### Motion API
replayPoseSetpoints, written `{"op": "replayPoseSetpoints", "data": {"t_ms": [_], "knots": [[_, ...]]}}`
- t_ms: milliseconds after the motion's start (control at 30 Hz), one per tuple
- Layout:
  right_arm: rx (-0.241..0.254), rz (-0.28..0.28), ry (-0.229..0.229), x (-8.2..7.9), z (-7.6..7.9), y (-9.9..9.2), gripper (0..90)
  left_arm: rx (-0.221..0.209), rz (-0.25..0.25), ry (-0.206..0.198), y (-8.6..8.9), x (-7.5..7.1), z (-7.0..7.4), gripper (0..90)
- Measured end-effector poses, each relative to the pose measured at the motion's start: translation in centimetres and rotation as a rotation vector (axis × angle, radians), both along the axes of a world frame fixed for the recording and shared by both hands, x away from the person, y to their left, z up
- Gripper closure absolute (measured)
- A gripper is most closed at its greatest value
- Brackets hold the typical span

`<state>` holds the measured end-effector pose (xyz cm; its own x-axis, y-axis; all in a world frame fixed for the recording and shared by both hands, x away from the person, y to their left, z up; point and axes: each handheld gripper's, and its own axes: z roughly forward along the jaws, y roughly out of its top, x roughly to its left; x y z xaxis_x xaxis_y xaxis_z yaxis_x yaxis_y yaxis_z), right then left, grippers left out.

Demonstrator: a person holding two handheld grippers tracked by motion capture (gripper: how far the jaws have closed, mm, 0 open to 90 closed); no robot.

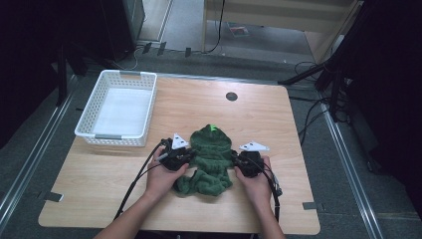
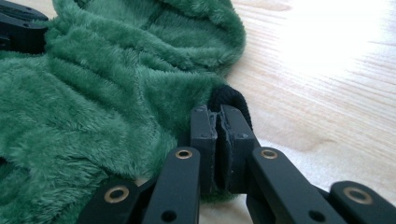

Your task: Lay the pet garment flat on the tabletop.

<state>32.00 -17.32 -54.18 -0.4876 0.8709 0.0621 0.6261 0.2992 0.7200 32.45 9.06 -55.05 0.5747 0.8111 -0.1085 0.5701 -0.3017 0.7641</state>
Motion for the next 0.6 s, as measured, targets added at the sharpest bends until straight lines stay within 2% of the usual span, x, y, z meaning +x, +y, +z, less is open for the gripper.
{"op": "replayPoseSetpoints", "data": {"t_ms": [133,233,333,433,467,500,533,567,600], "knots": [[0.021,-0.055,-0.051,1.0,-0.5,0.5,86.2,0.012,0.057,-0.002,-0.4,1.3,0.0,81.4],[0.02,-0.065,-0.054,1.5,-0.5,0.9,86.3,0.02,0.092,-0.006,-0.4,2.4,0.1,81.3],[0.023,-0.079,-0.05,2.2,-0.5,1.2,86.4,0.003,0.108,0.004,-0.1,3.2,0.1,81.3],[0.021,-0.075,-0.043,2.6,-0.4,1.3,86.4,-0.004,0.112,0.007,-0.1,3.3,0.1,80.8],[0.02,-0.075,-0.041,2.8,-0.4,1.4,86.3,-0.015,0.107,0.01,0.0,3.5,0.1,79.6],[0.029,-0.08,-0.044,3.1,-0.4,1.4,86.3,-0.075,0.095,0.044,0.5,3.7,0.0,75.5],[0.039,-0.082,-0.04,3.2,-0.4,1.4,85.9,-0.075,0.095,0.044,0.5,3.7,0.0,71.5],[0.052,-0.082,-0.04,3.2,-0.5,1.3,84.2,-0.111,0.086,0.067,0.8,3.9,0.0,65.0],[0.052,-0.082,-0.04,3.2,-0.5,1.3,84.2,-0.13,0.078,0.076,1.1,3.9,0.1,65.0]]}}
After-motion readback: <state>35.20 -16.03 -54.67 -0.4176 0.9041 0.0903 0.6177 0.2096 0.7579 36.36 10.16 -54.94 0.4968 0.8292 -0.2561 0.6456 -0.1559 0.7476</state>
